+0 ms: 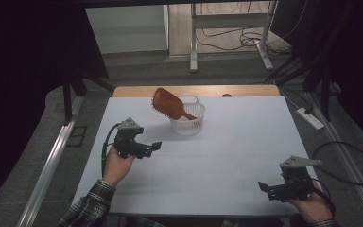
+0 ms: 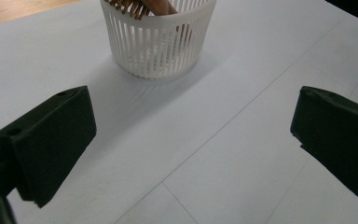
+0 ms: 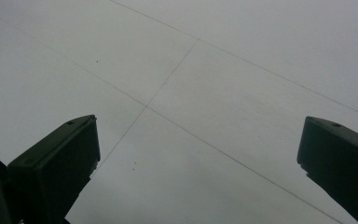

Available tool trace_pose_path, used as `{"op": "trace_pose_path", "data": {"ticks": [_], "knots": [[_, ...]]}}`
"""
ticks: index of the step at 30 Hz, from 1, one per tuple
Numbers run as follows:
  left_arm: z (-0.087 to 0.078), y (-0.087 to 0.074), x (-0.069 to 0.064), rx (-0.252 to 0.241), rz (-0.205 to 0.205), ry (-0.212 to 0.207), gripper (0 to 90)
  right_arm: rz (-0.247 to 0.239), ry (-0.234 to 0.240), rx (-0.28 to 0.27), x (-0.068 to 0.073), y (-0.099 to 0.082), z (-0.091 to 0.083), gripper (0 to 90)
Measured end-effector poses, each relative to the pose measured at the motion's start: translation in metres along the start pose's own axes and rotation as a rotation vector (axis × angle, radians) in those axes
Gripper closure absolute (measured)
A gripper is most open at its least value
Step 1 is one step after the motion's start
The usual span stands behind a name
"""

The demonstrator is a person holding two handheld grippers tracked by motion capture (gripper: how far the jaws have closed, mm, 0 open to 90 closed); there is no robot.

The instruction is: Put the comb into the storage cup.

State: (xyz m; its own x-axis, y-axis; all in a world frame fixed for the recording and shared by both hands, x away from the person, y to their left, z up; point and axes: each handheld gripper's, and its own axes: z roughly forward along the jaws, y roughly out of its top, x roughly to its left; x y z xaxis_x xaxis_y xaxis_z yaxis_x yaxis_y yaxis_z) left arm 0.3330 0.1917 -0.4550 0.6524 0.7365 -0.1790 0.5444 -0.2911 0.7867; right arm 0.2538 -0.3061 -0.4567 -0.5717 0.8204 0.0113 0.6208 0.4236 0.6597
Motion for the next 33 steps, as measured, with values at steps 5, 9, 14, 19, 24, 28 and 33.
{"op": "trace_pose_path", "data": {"ticks": [5, 9, 14, 19, 24, 28, 33], "knots": [[-0.003, -0.004, -0.001, 0.002, -0.005, -0.002, 0.0, 0.002, 0.000, 0.001, 0.000, 0.000, 0.000, 0.0], [-0.005, -0.005, -0.002, -0.001, -0.007, 0.000, 0.0, 0.002, -0.001, 0.002, 0.000, 0.000, 0.000, 0.0], [-0.009, -0.008, -0.003, -0.005, -0.014, -0.004, 0.0, 0.002, -0.002, 0.003, 0.000, 0.000, 0.000, 0.0], [-0.013, -0.012, -0.004, -0.013, -0.024, -0.011, 0.0, 0.000, -0.003, 0.004, 0.000, 0.000, 0.000, 0.0], [-0.016, -0.015, -0.007, -0.009, -0.022, -0.009, 0.0, -0.002, -0.004, 0.005, 0.000, 0.000, 0.000, 0.0], [-0.018, -0.018, -0.008, -0.005, -0.021, -0.004, 0.0, -0.002, -0.005, 0.006, 0.000, 0.000, 0.001, 0.0], [-0.022, -0.022, -0.011, -0.003, -0.016, 0.006, 0.0, -0.002, -0.005, 0.007, 0.000, 0.000, 0.001, 0.0]]}}
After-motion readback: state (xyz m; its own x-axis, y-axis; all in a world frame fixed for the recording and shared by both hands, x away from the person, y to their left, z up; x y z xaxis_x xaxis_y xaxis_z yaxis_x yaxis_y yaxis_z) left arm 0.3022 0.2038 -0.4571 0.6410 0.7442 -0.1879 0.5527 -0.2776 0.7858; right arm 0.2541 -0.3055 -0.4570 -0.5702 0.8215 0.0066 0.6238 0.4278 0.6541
